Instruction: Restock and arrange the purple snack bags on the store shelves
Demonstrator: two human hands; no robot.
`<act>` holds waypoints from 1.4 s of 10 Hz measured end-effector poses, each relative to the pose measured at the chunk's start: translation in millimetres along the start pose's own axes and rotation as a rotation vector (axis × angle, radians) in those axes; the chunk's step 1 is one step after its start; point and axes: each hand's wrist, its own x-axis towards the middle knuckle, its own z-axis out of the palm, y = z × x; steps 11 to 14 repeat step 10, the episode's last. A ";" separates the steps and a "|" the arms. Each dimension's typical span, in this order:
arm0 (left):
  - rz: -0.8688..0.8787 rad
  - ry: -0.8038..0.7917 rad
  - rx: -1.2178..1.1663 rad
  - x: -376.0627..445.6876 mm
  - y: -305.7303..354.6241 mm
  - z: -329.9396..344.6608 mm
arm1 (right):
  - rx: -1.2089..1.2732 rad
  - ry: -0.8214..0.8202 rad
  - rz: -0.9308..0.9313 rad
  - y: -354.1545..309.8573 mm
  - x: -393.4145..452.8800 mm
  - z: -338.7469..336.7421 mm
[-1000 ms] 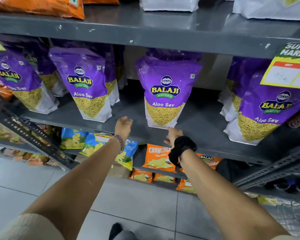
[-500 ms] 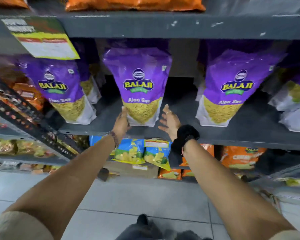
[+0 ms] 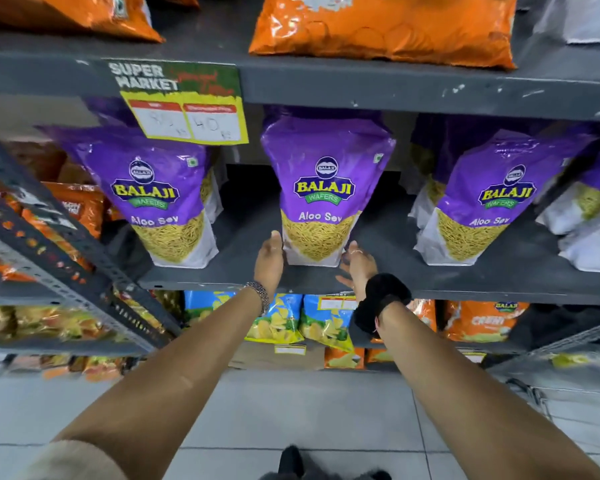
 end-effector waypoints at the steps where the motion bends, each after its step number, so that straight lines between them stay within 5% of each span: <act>1: 0.001 0.188 -0.083 -10.8 -3.3 -28.3 | 0.015 0.017 0.112 11.9 -9.8 19.4; 3: 0.016 0.732 -0.043 -34.4 12.7 -119.1 | -0.119 -0.246 0.099 17.7 -33.3 100.7; 6: -0.127 0.301 -0.407 -16.0 51.8 -194.1 | -0.190 -0.406 0.054 7.1 -51.9 217.7; 14: -0.072 0.408 -0.338 -14.2 52.4 -190.8 | -0.194 -0.386 -0.032 4.7 -45.5 219.3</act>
